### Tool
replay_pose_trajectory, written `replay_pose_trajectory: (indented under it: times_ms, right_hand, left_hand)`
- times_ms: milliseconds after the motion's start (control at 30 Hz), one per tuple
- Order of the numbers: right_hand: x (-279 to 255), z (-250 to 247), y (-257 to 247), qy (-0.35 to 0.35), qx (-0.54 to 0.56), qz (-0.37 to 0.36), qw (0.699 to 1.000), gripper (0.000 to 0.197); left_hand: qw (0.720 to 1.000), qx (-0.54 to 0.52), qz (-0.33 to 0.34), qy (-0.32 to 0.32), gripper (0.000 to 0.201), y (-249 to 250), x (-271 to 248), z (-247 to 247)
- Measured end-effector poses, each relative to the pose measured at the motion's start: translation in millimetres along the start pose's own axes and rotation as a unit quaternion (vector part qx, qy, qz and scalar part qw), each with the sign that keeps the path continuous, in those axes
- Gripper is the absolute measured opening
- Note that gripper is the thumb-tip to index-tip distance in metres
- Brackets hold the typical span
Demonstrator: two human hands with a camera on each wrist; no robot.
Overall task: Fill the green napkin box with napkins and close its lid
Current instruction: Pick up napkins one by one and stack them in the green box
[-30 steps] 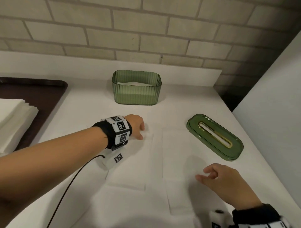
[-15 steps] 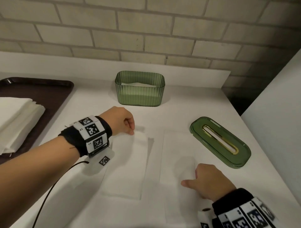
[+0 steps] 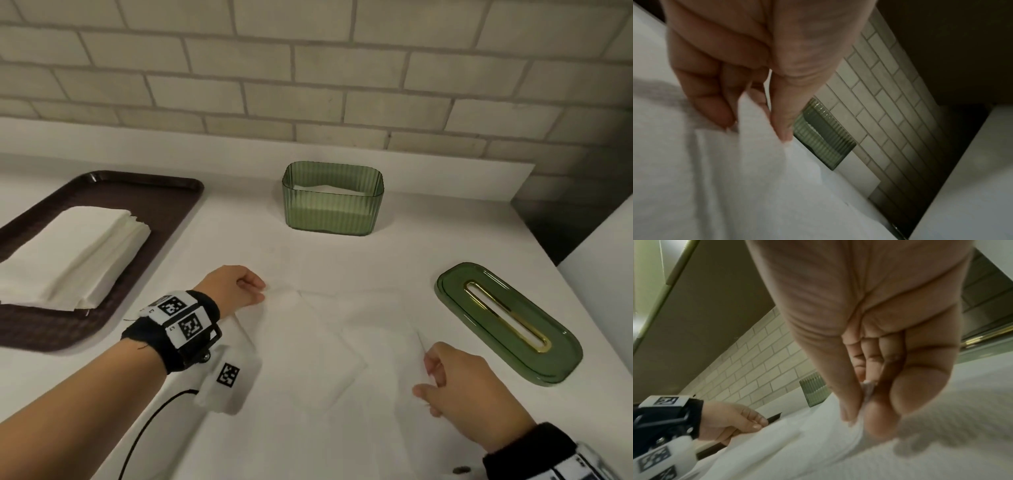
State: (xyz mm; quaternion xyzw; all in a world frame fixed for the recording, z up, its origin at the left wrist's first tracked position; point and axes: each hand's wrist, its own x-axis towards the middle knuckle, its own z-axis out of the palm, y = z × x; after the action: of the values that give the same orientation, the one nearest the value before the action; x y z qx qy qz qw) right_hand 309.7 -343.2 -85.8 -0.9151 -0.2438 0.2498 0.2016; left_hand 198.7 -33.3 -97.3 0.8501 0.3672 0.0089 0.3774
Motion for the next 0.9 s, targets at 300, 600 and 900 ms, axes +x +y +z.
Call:
replay_pose_trajectory:
  times_ms: [300, 600, 900]
  right_hand:
    - [-8.0, -21.2, -26.7, 0.137, 0.025, -0.06, 0.989, 0.02]
    - [-16.5, -36.7, -46.9, 0.2, 0.036, -0.033, 0.979, 0.014]
    - [-5.1, -34.7, -39.3, 0.145, -0.002, 0.07, 0.987, 0.009]
  left_hand:
    - [0.997, -0.036, 0.062, 0.003, 0.037, 8.1, -19.7, -25.6]
    - [0.979, 0.006, 0.184, -0.087, 0.028, 26.2, -12.2, -59.7]
    - [0.967, 0.042, 0.246, -0.058, 0.034, 27.5, 2.4, -65.3]
